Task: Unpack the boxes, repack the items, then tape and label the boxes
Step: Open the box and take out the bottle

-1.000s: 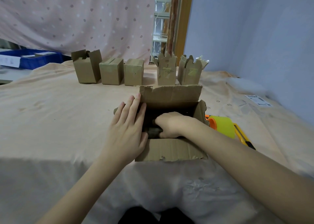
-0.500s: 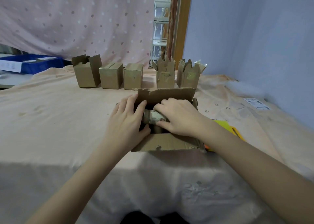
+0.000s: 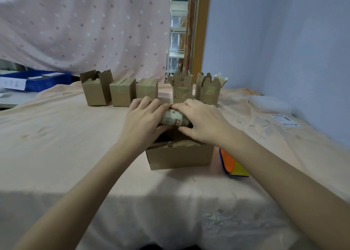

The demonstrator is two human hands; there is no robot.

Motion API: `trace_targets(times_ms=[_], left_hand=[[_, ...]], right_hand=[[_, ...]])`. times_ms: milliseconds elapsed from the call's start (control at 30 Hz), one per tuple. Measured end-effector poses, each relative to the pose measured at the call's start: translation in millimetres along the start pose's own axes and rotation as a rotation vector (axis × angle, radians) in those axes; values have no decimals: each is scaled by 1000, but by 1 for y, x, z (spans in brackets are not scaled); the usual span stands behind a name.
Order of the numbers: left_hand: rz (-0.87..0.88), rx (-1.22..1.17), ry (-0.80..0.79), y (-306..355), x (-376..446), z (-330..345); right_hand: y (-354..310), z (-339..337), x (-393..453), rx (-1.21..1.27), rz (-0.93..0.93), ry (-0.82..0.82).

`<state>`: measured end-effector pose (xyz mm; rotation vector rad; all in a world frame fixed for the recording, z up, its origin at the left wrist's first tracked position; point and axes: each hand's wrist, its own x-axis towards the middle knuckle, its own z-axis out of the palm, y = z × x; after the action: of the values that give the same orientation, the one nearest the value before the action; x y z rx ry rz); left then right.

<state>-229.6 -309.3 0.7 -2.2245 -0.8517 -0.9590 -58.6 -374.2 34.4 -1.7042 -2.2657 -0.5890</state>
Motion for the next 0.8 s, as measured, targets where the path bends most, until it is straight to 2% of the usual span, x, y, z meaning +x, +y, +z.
trace_targets(times_ms=[133,333,467,667,800], left_hand=[[-55,-22,10,-6,5,-3],[-45,-14,13,-18,11,-10],[-108,-10,-14,-34,13,-25],[-391,-78,-130,-70,1,-48],[-640,-162,-312,-92,-19,-55]], right_hand=[[5,-7,8,49,38,51],[-7,-16,33,-17,-43,51],[-21,-24,56,4,-108,80],[-57,-22,101,27,-170,37],[-85,-14,125,-21,-216,-19]])
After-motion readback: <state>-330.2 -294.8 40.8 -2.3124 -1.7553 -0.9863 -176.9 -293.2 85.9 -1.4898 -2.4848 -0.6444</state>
